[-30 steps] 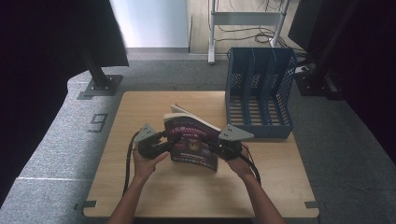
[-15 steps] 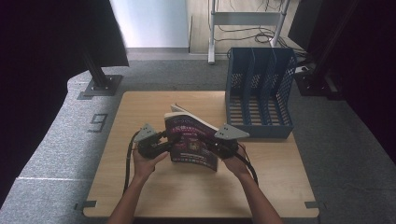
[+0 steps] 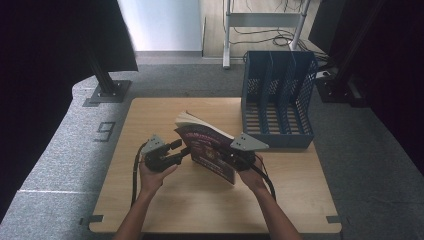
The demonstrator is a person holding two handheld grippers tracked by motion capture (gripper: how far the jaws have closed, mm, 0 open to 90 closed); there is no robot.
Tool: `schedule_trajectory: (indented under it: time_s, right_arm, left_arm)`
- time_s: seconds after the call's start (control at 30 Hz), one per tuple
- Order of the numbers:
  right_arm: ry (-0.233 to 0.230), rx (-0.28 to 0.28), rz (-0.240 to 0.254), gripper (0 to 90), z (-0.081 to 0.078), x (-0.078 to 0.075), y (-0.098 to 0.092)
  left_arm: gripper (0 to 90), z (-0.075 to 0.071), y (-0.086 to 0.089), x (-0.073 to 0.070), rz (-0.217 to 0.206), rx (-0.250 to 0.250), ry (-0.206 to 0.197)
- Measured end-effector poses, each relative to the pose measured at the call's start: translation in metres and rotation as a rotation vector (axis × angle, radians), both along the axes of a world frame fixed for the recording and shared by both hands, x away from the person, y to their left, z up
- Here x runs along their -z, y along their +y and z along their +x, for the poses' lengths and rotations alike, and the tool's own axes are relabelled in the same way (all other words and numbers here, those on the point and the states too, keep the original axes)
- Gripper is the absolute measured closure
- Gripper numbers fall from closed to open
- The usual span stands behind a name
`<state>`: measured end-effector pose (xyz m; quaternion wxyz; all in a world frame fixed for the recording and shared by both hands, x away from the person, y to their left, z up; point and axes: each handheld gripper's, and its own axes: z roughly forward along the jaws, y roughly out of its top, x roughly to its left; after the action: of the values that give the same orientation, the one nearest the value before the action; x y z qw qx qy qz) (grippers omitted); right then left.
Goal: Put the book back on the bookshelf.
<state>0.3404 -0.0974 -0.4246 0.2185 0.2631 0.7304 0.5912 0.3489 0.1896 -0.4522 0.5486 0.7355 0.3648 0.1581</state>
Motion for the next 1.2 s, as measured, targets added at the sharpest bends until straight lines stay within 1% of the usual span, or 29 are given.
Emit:
schedule_trajectory:
  time_s: [0.1, 0.13, 0.2, 0.27, 0.3, 0.43, 0.5, 0.6, 0.8, 0.83, 1.13, 1.2]
  right_arm:
    - [-0.004, 0.002, 0.013, 81.6, 0.0, -0.001, -0.003]
    - [0.001, 0.001, 0.037, 81.6, 0.0, -0.003, -0.006]
    - [0.0, 0.002, 0.047, 81.6, 0.0, -0.004, -0.008]
    - [-0.002, 0.009, 0.051, 81.6, -0.001, -0.005, -0.008]
    - [-0.004, 0.013, 0.048, 81.6, -0.001, -0.006, -0.009]
    - [-0.004, 0.037, 0.05, 81.6, 0.0, -0.007, -0.009]
    - [-0.016, 0.045, 0.061, 81.6, 0.0, -0.007, -0.01]
    - [-0.025, 0.051, 0.077, 81.6, 0.0, -0.008, -0.012]
    - [-0.042, 0.065, 0.098, 81.6, 0.0, -0.016, -0.016]
    - [-0.041, 0.067, 0.097, 81.6, 0.0, -0.017, -0.016]
    - [-0.058, 0.089, 0.1, 81.6, 0.002, -0.024, -0.018]
    - [-0.052, 0.097, 0.104, 81.6, 0.002, -0.025, -0.018]
  left_arm:
    - [48.9, -0.002, 0.002, 0.001, -0.004, -0.002, -0.001]
    - [48.9, -0.004, 0.004, 0.002, -0.002, -0.006, 0.001]
    - [48.9, -0.005, 0.005, 0.003, -0.005, -0.008, 0.004]
    - [49.3, -0.008, 0.008, 0.006, -0.025, -0.022, 0.008]
    - [49.3, -0.009, 0.009, 0.008, -0.028, -0.024, 0.01]
    - [49.4, -0.008, 0.01, 0.011, -0.013, -0.025, 0.015]
    - [49.7, -0.01, 0.01, 0.013, -0.021, -0.031, 0.019]
    - [50.0, -0.011, 0.011, 0.014, -0.016, -0.032, 0.02]
    - [50.1, -0.012, 0.012, 0.013, -0.018, -0.032, 0.013]
    - [50.1, -0.011, 0.013, 0.014, -0.017, -0.026, 0.021]
    - [50.7, -0.01, 0.013, 0.02, -0.003, -0.024, 0.033]
    - [50.7, -0.01, 0.013, 0.021, -0.001, -0.026, 0.036]
